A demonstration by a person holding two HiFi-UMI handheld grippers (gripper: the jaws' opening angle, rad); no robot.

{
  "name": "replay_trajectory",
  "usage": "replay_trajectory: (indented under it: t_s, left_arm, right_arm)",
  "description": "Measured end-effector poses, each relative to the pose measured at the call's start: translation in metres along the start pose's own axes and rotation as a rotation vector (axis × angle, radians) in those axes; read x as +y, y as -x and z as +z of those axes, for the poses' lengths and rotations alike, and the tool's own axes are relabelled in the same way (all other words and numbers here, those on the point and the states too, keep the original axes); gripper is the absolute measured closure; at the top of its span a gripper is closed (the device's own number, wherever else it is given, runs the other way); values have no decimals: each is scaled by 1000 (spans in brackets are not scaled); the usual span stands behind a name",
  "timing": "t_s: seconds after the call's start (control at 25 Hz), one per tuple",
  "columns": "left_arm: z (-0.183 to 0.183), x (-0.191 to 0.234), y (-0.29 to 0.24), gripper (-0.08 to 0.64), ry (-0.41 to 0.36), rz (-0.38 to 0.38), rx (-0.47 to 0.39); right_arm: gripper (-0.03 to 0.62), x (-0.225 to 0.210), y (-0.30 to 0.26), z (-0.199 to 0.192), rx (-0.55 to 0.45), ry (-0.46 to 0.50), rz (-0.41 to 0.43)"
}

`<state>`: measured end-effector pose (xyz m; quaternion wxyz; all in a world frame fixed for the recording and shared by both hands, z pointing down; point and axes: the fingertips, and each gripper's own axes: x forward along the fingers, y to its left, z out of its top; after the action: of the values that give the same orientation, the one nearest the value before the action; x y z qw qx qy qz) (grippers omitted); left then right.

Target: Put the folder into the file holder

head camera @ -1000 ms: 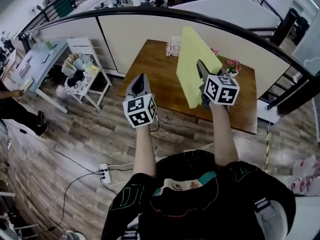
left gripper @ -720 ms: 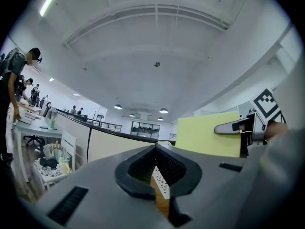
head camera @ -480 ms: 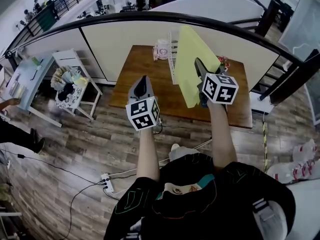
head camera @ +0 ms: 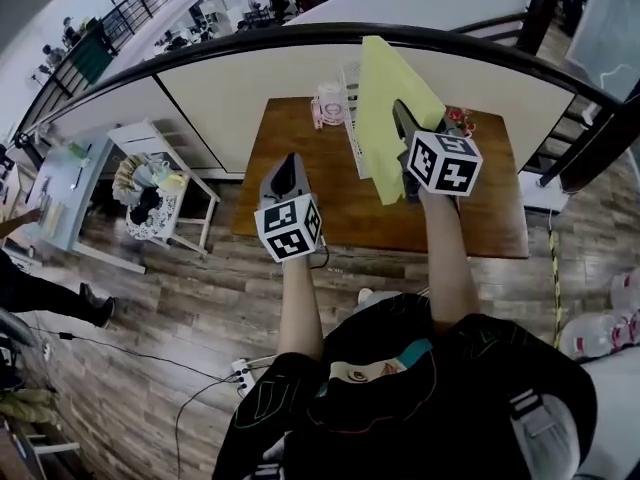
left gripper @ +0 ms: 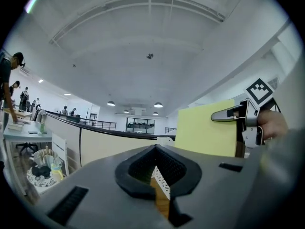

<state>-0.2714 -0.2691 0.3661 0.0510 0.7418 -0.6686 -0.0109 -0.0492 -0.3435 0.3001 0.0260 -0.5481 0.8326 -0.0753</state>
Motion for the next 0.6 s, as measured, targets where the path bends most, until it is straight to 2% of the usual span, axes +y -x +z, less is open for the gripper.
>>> replay_trajectory:
  t_s: [0.44, 0.6]
  left_arm:
    - [15, 13, -74, 558, -36, -39, -1]
    - [19, 12, -98, 558, -42, -35, -4]
  right_arm:
    - [430, -22, -68, 15, -27, -10, -41]
    - [430, -30, -90, 18, -32, -12, -28]
